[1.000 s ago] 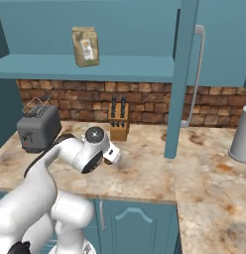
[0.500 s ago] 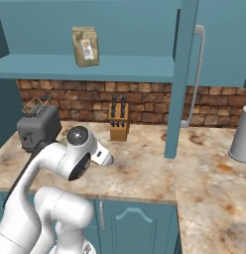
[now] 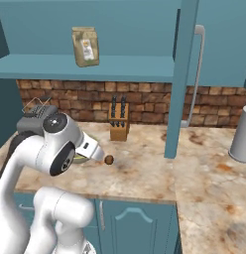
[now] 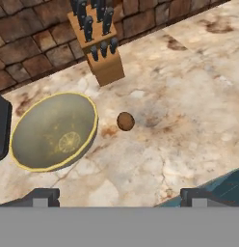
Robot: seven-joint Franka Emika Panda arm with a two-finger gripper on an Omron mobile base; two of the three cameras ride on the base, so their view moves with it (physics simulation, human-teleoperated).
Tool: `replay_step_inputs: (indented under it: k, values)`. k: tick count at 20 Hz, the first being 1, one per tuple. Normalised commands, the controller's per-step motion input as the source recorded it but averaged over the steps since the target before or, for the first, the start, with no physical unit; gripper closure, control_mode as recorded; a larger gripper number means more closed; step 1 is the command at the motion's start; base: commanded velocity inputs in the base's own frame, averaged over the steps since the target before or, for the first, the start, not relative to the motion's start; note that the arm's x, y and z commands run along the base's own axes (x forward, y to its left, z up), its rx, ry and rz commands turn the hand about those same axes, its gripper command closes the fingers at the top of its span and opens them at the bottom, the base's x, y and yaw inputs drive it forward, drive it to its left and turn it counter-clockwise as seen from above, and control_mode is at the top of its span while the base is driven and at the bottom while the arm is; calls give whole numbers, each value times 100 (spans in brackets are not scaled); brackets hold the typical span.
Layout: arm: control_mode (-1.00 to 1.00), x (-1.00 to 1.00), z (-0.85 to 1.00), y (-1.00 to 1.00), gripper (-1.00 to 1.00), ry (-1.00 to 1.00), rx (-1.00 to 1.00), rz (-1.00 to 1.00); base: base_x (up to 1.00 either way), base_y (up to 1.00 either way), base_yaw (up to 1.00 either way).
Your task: Pick the egg and butter from the fridge and place them by the bowl for mixing.
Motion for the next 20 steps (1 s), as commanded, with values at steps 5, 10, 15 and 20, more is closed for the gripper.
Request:
replay_step_inputs:
  k: [5, 10, 15, 20]
  values:
    - [-100, -49, 14, 16, -100, 0, -1, 0, 0, 0, 0]
    - [-100, -4, 0, 0, -100, 0, 0, -2, 0, 0, 0]
    - [100, 0, 0, 0, -100, 0, 0, 0, -23, 0, 0]
    - [100, 0, 0, 0, -100, 0, 0, 0, -72, 1, 0]
